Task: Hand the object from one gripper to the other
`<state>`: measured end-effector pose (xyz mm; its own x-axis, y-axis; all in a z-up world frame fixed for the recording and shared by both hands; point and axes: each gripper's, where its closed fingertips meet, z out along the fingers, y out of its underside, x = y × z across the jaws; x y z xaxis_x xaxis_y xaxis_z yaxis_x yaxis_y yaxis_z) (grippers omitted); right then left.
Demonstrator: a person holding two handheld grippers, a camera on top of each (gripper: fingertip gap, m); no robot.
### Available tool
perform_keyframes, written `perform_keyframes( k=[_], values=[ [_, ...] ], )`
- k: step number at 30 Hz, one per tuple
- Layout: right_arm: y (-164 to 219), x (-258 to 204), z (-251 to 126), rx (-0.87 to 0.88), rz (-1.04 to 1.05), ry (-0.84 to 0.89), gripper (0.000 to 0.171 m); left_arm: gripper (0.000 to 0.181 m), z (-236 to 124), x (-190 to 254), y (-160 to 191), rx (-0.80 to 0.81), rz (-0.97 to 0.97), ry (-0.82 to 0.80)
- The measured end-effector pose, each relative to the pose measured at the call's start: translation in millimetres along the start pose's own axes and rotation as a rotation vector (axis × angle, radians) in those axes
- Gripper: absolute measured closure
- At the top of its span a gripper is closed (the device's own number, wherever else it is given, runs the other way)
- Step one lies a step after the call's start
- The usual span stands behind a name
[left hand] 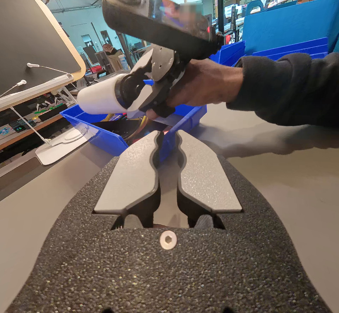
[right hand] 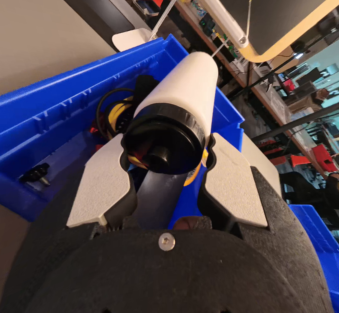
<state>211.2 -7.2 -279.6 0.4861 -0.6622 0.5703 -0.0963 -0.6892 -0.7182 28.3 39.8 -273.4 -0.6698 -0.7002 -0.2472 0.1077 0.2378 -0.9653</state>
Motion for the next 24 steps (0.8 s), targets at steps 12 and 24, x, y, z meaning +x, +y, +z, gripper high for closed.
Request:
perform_keyframes(
  k=[12, 24],
  values=[
    [47, 52, -25, -0.201, 0.017, 0.033, 0.086, 0.167, 1, 5, 1, -0.008, 0.040, 0.003],
    [42, 58, -49, -0.228, 0.025, -0.083, 0.084, 0.167, 1, -1, 3, -0.013, 0.022, -0.007]
  ],
)
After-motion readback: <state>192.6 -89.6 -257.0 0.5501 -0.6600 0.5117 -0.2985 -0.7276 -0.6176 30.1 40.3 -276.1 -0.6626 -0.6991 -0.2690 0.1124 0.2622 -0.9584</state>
